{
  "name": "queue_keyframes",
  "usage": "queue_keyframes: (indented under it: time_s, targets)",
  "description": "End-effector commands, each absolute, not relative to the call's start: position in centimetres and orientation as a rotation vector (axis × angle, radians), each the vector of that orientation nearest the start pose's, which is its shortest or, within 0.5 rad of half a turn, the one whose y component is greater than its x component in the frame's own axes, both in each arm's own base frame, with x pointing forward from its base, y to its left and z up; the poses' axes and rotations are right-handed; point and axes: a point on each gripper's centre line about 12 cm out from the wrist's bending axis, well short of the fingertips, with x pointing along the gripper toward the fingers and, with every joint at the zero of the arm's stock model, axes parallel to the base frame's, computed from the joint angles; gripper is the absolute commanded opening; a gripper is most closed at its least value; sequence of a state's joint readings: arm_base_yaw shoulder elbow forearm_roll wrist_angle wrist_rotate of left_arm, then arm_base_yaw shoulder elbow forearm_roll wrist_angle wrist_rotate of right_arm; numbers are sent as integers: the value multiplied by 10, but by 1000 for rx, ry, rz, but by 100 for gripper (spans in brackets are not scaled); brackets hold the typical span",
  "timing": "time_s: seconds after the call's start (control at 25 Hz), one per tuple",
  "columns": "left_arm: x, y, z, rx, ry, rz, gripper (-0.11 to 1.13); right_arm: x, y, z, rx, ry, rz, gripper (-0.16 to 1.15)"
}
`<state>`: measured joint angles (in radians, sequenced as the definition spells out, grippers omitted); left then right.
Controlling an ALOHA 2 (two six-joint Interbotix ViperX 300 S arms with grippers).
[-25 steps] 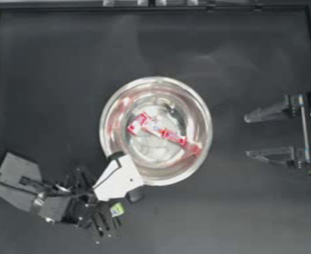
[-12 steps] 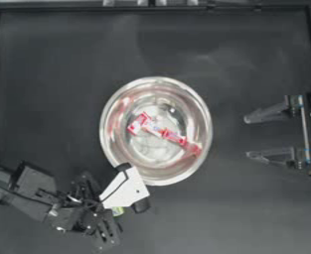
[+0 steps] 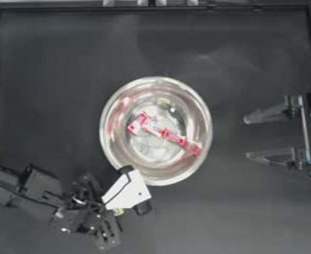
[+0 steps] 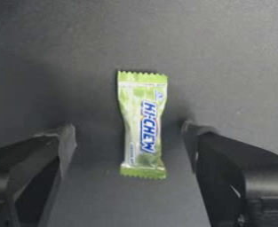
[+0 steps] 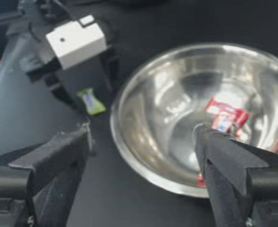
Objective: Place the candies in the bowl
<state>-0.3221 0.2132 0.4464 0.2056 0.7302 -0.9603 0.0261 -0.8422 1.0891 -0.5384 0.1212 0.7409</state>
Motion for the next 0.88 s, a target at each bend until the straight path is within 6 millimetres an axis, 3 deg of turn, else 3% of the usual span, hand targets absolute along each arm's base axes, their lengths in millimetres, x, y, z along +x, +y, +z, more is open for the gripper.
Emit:
queue_keyframes:
  time_s: [0.04,0.16,0.4,0.88]
  targets:
    - [378,-109,126,-388,1248,358,100,220,-1,262,192,334,-64,98]
    - [381,-110,126,-389,1245,357,90,220,-1,262,192,334,-64,98]
    - [379,-111,124,-402,1259,362,54,220,0,262,190,334,-61,98]
    - [379,-117,137,-409,1237,338,53,221,2,263,190,333,-55,98]
